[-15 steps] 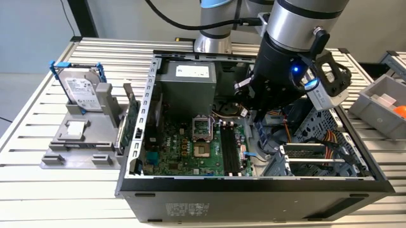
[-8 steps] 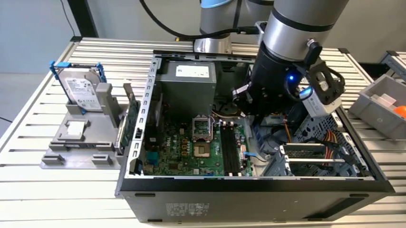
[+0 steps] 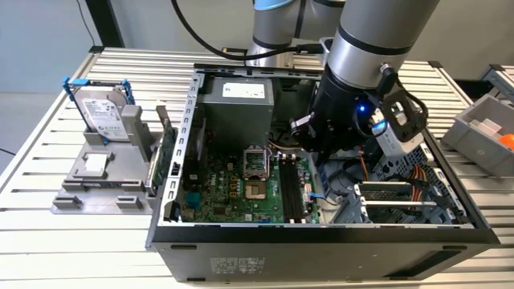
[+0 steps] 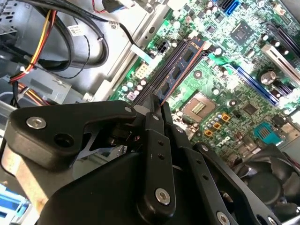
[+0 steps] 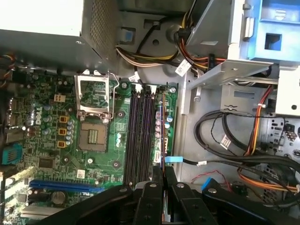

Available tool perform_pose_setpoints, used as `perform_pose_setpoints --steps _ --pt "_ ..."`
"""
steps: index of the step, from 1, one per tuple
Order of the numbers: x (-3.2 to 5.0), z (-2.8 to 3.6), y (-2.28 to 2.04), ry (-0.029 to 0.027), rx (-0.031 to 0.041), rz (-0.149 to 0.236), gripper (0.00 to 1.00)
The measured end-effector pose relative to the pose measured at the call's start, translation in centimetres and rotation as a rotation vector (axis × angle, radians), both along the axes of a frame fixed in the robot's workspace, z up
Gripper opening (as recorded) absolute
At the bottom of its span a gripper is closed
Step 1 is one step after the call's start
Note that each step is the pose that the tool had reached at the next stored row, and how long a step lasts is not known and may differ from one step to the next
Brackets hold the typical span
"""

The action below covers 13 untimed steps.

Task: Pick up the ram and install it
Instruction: 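Insert the ram into the slot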

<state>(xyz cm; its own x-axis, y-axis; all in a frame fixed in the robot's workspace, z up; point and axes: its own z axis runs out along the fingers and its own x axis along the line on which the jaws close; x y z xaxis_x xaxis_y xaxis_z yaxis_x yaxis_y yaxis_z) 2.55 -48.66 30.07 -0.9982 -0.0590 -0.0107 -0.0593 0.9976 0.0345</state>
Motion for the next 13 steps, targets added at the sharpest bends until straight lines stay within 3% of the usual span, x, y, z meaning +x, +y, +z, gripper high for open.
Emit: perform_pose_setpoints --steps 9,13 --pt "-0.01 -1.31 0.00 0.0000 0.0002 -0.003 0.00" --pt "-0.01 -1.38 0.00 0.0008 0.0001 -0.005 0.00"
